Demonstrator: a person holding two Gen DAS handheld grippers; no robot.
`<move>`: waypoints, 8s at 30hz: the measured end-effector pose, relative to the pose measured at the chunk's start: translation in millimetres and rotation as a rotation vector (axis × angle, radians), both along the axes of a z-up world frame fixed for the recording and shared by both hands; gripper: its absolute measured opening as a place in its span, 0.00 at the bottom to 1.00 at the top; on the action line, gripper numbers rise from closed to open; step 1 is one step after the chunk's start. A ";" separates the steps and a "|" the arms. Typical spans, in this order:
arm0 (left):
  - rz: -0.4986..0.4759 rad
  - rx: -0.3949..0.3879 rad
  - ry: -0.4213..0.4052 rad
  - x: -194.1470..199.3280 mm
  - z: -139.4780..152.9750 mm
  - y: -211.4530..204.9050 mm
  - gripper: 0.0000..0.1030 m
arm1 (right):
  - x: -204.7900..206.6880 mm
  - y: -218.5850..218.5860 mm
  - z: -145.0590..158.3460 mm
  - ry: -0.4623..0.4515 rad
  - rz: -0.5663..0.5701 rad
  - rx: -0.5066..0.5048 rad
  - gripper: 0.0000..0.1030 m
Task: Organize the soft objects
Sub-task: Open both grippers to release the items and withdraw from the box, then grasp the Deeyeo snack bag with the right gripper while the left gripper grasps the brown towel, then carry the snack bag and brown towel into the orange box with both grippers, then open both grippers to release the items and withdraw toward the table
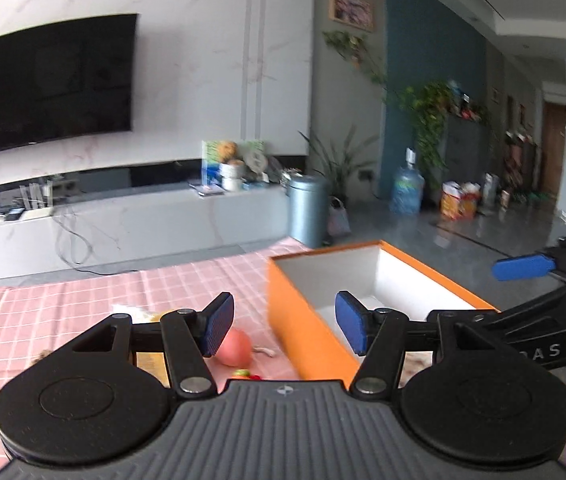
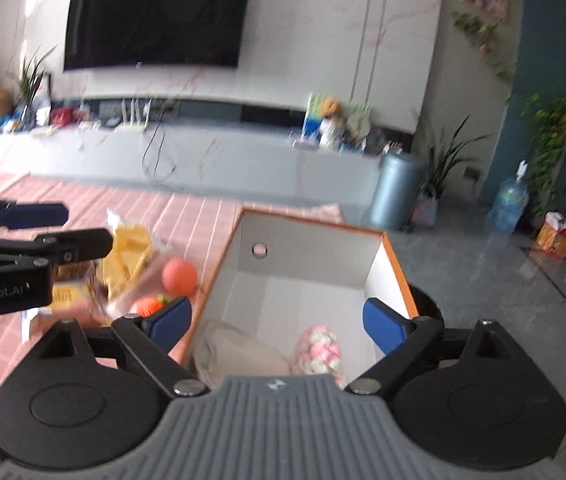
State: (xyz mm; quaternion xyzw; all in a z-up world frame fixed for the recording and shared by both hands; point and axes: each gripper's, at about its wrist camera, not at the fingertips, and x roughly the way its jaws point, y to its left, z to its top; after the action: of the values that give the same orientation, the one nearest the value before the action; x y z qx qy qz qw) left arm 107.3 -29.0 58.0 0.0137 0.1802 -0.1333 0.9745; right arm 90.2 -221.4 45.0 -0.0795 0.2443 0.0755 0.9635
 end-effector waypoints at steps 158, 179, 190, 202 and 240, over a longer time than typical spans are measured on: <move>0.014 -0.109 0.231 -43.6 5.2 84.4 0.11 | -24.0 54.0 -41.8 0.061 0.093 0.411 0.10; -0.236 -0.106 0.161 40.9 46.7 -15.8 0.11 | 26.4 -31.6 22.3 -0.064 0.003 0.317 0.10; -0.305 -0.011 0.295 104.7 22.8 -68.1 0.11 | 95.7 -69.7 -0.1 0.034 -0.019 0.233 0.10; -0.258 0.134 0.401 153.3 -21.5 -95.5 0.11 | 182.9 -67.3 -51.7 0.185 0.069 0.175 0.10; -0.211 0.446 0.372 154.9 -30.1 -114.7 0.66 | 228.0 -35.9 -79.6 0.397 -0.002 -0.057 0.50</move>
State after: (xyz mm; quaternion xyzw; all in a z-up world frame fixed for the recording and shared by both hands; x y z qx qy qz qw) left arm 262.2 -143.6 27.9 0.2213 0.3777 -0.1911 0.8785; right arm 318.2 -257.3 -34.6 -0.0901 0.4316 0.0817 0.8938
